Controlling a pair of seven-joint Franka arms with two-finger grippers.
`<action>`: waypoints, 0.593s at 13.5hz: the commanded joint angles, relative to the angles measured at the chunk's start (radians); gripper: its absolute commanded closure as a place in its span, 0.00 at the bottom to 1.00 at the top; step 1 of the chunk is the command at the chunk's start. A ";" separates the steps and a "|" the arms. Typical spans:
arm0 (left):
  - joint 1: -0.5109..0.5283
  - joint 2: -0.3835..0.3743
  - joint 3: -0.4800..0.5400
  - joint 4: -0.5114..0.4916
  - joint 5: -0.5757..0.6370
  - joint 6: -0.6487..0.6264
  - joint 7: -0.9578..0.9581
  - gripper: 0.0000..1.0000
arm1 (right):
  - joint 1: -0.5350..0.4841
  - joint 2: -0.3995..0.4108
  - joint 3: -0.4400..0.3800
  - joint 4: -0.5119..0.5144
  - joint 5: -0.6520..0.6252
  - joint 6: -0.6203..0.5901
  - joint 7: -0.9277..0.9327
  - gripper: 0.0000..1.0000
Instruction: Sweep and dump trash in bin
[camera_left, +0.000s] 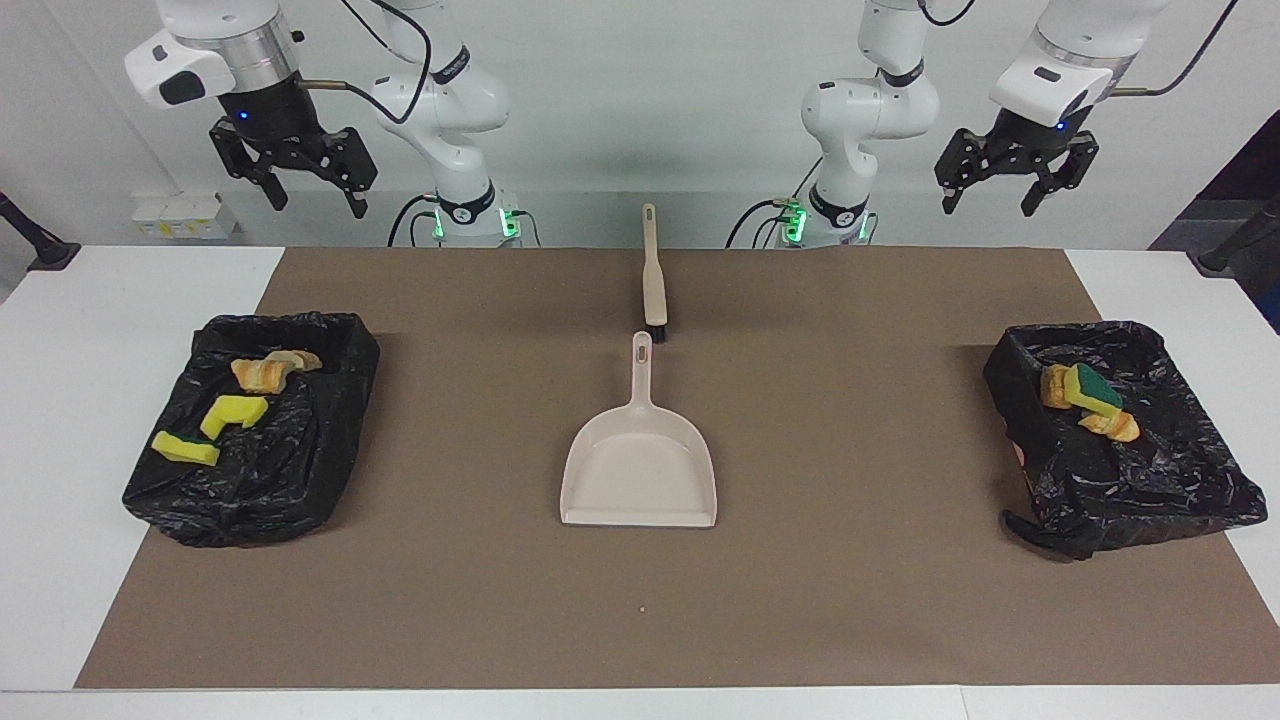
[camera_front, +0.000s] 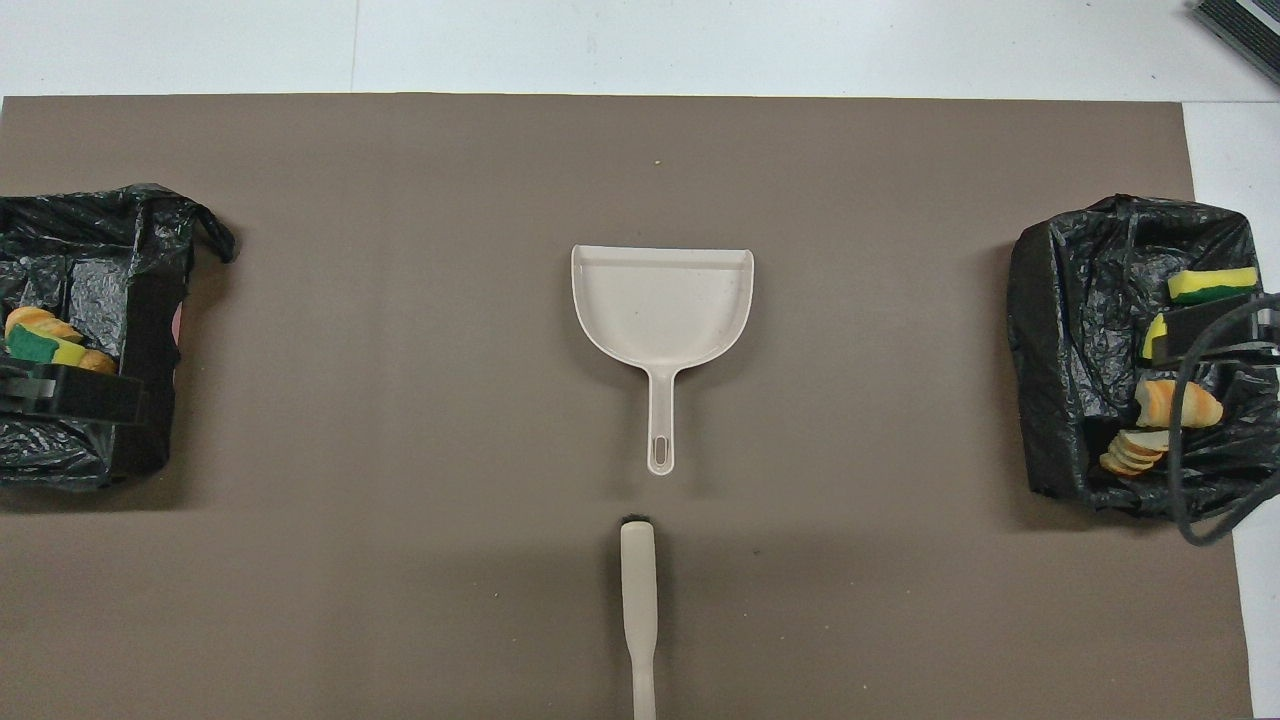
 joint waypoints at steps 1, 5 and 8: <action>0.014 -0.031 0.005 -0.021 -0.045 0.051 0.003 0.00 | -0.003 -0.004 0.001 0.003 0.014 -0.019 -0.010 0.00; 0.031 -0.033 0.008 -0.037 -0.055 0.079 0.019 0.00 | -0.003 -0.004 0.001 0.003 0.016 -0.018 -0.009 0.00; 0.029 -0.037 0.009 -0.047 -0.053 0.071 0.019 0.00 | -0.003 -0.006 0.001 0.003 0.017 -0.018 -0.009 0.00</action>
